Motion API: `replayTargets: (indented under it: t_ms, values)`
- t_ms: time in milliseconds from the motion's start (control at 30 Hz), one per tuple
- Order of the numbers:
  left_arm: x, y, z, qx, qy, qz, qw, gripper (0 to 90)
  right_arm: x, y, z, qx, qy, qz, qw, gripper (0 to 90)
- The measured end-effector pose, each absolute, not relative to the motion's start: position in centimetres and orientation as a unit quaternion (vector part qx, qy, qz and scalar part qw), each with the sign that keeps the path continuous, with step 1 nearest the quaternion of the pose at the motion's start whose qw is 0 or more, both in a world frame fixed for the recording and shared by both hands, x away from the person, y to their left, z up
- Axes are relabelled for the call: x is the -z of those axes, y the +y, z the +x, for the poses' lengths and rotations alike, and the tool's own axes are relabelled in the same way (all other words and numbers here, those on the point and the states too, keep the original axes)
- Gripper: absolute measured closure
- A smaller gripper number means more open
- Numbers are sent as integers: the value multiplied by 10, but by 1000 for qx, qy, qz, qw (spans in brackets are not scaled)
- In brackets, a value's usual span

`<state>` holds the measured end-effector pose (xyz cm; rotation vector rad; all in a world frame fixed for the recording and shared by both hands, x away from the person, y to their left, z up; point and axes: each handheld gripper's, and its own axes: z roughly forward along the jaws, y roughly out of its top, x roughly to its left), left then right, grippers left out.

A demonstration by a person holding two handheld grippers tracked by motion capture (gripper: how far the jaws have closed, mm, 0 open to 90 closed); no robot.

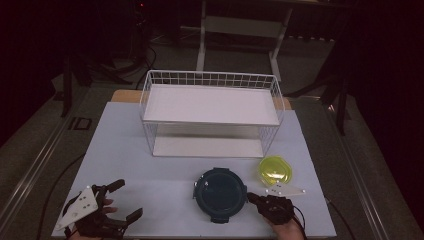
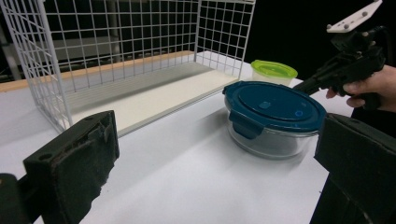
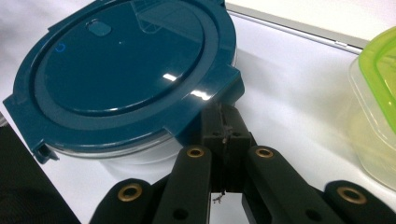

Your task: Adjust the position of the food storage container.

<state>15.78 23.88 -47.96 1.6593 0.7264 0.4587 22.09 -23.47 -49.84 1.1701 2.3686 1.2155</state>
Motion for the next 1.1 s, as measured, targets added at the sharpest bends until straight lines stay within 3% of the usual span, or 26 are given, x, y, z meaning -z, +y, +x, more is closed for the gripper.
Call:
replayTargets:
  t_ms: [1100]
  values:
    - [481, 238, 159, -192, 315, 715, 594, 0, 499, -164, 245, -431, 826, 357, 67, 900]
